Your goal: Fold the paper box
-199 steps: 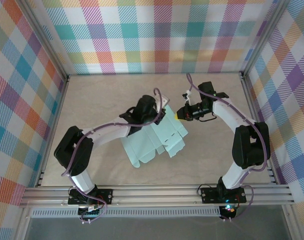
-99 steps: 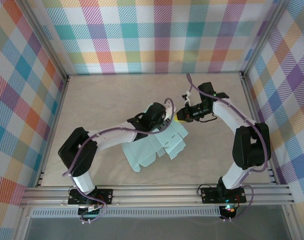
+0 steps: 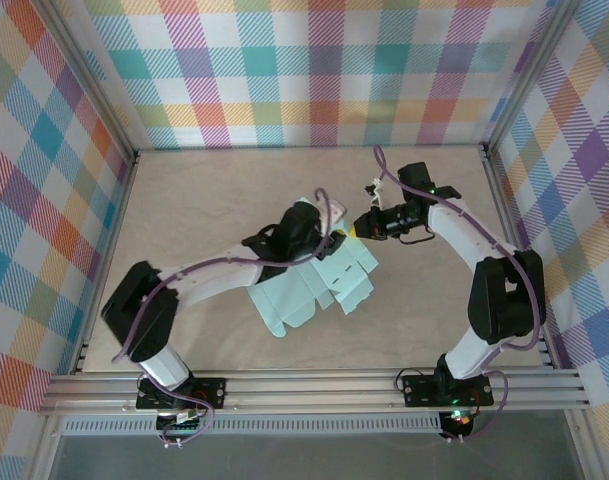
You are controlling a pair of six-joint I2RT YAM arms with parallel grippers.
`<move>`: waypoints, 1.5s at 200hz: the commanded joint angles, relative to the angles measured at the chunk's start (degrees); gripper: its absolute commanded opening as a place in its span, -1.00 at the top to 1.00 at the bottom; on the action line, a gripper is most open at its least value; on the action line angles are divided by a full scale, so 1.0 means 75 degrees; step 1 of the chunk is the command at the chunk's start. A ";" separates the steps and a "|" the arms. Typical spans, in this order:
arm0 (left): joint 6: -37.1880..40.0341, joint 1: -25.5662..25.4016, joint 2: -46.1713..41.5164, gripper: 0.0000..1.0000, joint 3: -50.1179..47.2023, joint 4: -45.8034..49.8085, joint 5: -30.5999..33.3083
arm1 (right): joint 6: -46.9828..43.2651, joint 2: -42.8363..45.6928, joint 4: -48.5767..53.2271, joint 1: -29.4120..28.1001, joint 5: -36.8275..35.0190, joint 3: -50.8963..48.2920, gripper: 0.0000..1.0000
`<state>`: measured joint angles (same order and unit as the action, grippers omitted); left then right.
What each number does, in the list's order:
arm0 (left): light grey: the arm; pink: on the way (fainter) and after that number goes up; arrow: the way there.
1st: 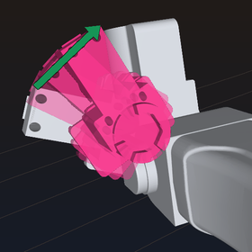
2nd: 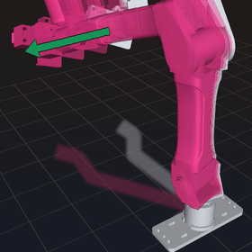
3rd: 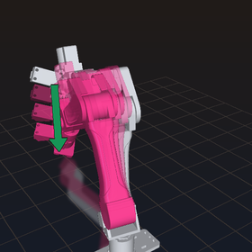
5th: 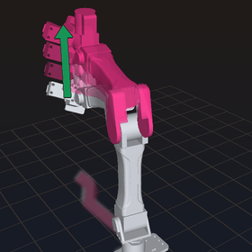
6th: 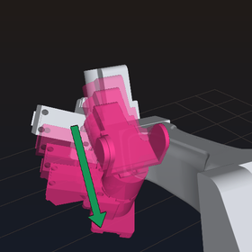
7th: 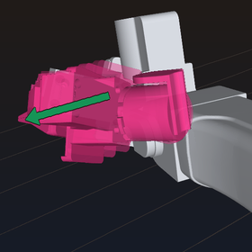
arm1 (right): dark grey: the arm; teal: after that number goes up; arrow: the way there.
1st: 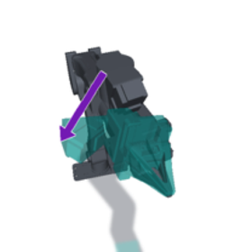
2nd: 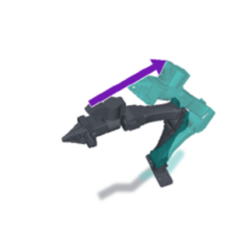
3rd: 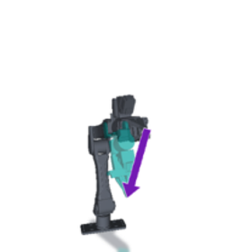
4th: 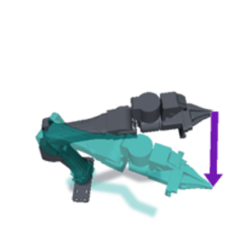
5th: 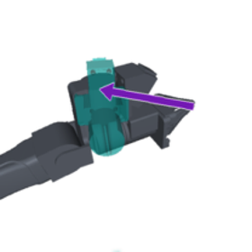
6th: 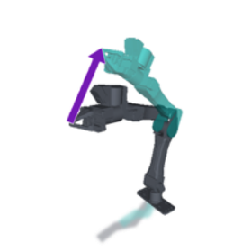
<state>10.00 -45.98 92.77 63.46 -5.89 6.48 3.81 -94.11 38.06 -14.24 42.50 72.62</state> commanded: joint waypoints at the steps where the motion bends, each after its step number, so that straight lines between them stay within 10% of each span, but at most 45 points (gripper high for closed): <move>1: -0.1154 0.0537 -0.1000 -0.36 -0.0608 -0.0533 -0.1283 | -0.0174 0.0284 -0.0551 0.0112 0.0318 -0.0216 1.00; 61: -0.1895 0.2708 -0.2388 -0.80 -0.2231 -0.0692 -0.3802 | -0.0331 0.0385 -0.0675 0.0482 0.0997 -0.0296 1.00; 94: -0.0659 0.3880 -0.2142 -0.82 -0.2183 0.0671 -0.5931 | -0.0774 0.0464 -0.0327 0.0580 0.1485 -0.0240 1.00; 170: 0.0559 0.4711 -0.0673 -0.56 -0.1084 0.1838 -0.7203 | -0.1604 0.0509 0.0446 0.0633 0.2104 -0.0132 1.00; 224: 0.0754 0.4710 0.0077 0.23 -0.0725 0.1937 -0.8241 | -0.1657 0.0518 0.0526 0.0646 0.2186 -0.0122 1.00; 300: 0.0850 0.4712 0.0239 0.27 -0.0779 0.1922 -0.8222 | -0.1634 0.0416 0.0591 0.0648 0.2231 -0.0026 1.00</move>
<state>14.87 -11.09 93.82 56.73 7.57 -52.99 -6.74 -92.03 41.54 -9.76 56.27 70.83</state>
